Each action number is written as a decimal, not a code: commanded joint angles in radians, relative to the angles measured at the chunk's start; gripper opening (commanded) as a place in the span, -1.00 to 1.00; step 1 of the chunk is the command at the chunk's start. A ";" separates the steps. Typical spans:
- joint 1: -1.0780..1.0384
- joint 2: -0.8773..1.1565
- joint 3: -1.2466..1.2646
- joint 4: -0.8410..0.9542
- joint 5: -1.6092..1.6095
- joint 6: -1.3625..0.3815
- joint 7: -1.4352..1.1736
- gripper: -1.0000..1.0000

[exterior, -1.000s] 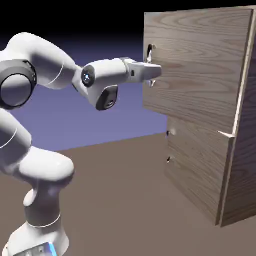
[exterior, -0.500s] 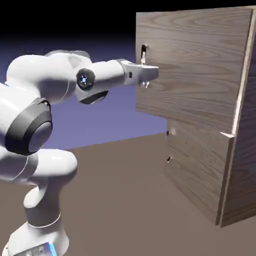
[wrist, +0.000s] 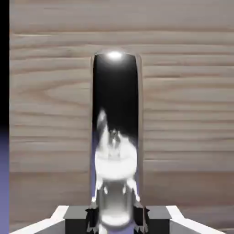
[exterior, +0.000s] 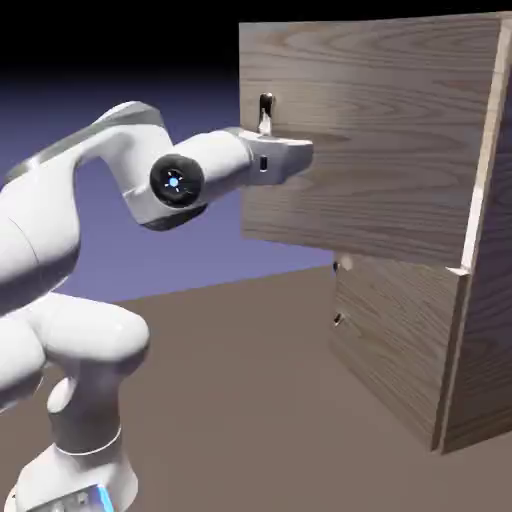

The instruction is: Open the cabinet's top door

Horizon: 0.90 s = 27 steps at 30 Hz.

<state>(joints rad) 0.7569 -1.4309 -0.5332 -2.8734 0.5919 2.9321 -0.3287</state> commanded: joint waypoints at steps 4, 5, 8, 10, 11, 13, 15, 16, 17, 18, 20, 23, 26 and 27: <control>-0.065 -0.063 -0.060 0.019 -0.037 -0.173 -0.012 -1.00; -0.079 -0.075 -0.077 0.027 -0.048 -0.217 -0.015 -1.00; -0.114 -0.109 -0.132 0.057 -0.080 -0.347 -0.023 -1.00; -0.131 -0.126 -0.170 0.084 -0.103 -0.434 -0.028 -1.00; -0.137 -0.133 -0.190 0.099 -0.114 -0.478 -0.030 -1.00; -0.144 -0.144 -0.230 0.134 -0.138 -0.565 -0.034 -1.00; -0.145 -0.152 -0.269 0.174 -0.160 -0.652 -0.038 -1.00; -0.142 -0.155 -0.289 0.197 -0.172 -0.695 -0.039 -1.00; -0.137 -0.159 -0.308 0.221 -0.185 -0.739 -0.039 -1.00; -0.131 -0.161 -0.327 0.247 -0.196 -0.782 -0.039 -1.00; -0.114 -0.163 -0.363 0.302 -0.216 -0.869 -0.040 -1.00; -0.074 -0.162 -0.412 0.397 -0.244 -1.000 -0.040 -1.00; -0.020 -0.159 -0.455 0.503 -0.267 -1.129 -0.037 -1.00; 0.000 -0.158 -0.467 0.539 -0.272 -1.170 -0.035 -1.00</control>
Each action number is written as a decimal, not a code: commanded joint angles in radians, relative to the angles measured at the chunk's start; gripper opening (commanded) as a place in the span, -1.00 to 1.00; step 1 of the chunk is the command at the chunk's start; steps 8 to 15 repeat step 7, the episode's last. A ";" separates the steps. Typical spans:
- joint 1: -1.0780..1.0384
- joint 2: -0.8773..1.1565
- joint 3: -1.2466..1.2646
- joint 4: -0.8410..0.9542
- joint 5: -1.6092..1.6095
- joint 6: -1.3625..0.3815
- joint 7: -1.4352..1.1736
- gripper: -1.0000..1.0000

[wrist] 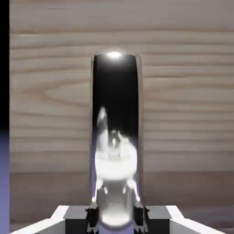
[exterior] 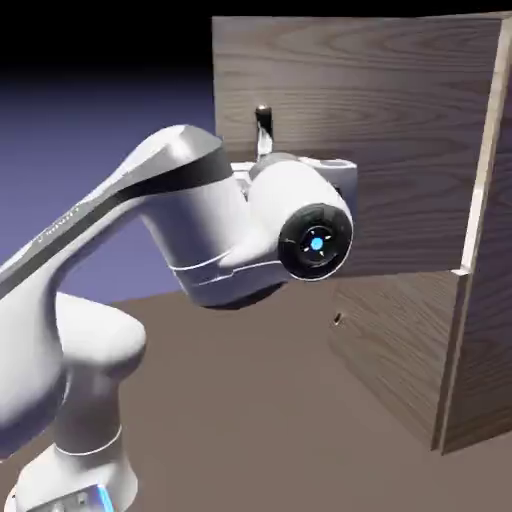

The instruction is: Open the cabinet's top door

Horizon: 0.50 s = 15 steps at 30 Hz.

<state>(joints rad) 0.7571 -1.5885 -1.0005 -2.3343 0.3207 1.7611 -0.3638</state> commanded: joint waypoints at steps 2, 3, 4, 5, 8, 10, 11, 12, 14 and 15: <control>0.042 0.004 -0.022 0.072 -0.011 -0.078 0.005 -1.00; 0.064 0.005 -0.031 0.109 -0.016 -0.116 0.007 -1.00; 0.086 0.007 -0.040 0.145 -0.019 -0.152 0.010 -1.00; 0.109 0.009 -0.048 0.182 -0.022 -0.189 0.013 -1.00; 0.120 0.010 -0.053 0.200 -0.024 -0.207 0.015 1.00; 0.120 0.010 -0.053 0.200 -0.024 -0.207 0.015 1.00; 0.120 0.010 -0.053 0.200 -0.024 -0.207 0.015 1.00; 0.120 0.010 -0.053 0.200 -0.024 -0.207 0.015 1.00; 0.120 0.010 -0.053 0.200 -0.024 -0.207 0.015 1.00; 0.120 0.010 -0.053 0.200 -0.024 -0.207 0.015 1.00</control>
